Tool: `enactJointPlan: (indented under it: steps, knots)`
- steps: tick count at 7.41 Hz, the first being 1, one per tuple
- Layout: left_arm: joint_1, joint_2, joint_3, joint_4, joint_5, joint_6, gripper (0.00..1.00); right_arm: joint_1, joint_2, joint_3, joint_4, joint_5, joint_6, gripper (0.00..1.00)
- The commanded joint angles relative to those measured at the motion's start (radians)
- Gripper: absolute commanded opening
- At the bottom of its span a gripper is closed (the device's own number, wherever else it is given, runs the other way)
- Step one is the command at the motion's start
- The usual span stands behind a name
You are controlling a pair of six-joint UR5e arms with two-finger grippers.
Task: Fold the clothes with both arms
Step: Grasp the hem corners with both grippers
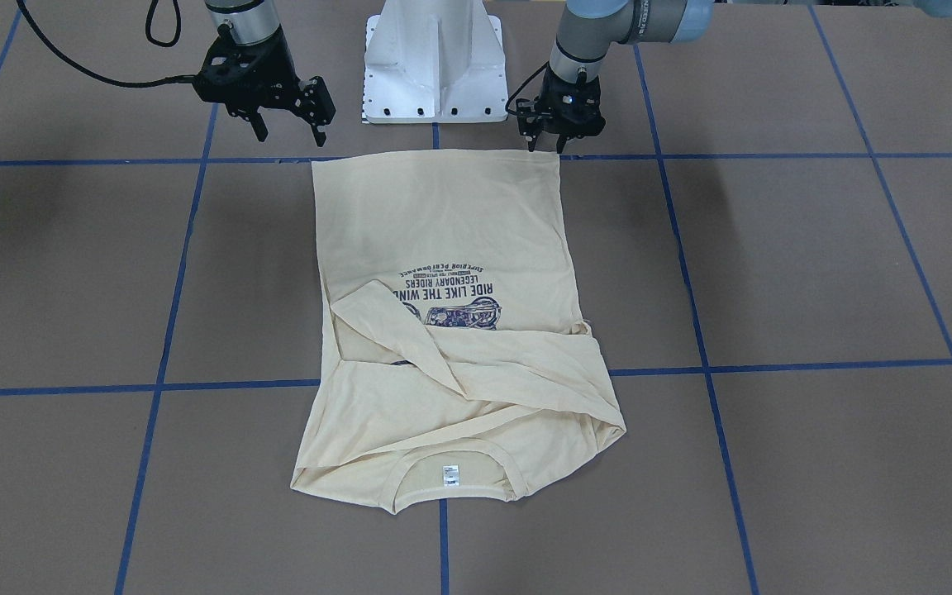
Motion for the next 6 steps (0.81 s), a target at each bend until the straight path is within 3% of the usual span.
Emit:
enactJointPlan:
  steps: [1, 3, 6]
  knots:
    - [0.001, 0.000, 0.001, 0.005, -0.002, 0.002, 0.54, -0.001, 0.000, -0.001, -0.001, 0.000, 0.000, 1.00]
    - [0.004, -0.003, 0.001, 0.005, -0.006, 0.000, 0.44, -0.001, -0.001, 0.001, 0.000, 0.000, 0.000, 1.00]
    - [0.001, -0.005, -0.003, 0.005, -0.009, 0.000, 0.41, -0.001, 0.000, 0.001, 0.000, 0.000, 0.000, 1.00]
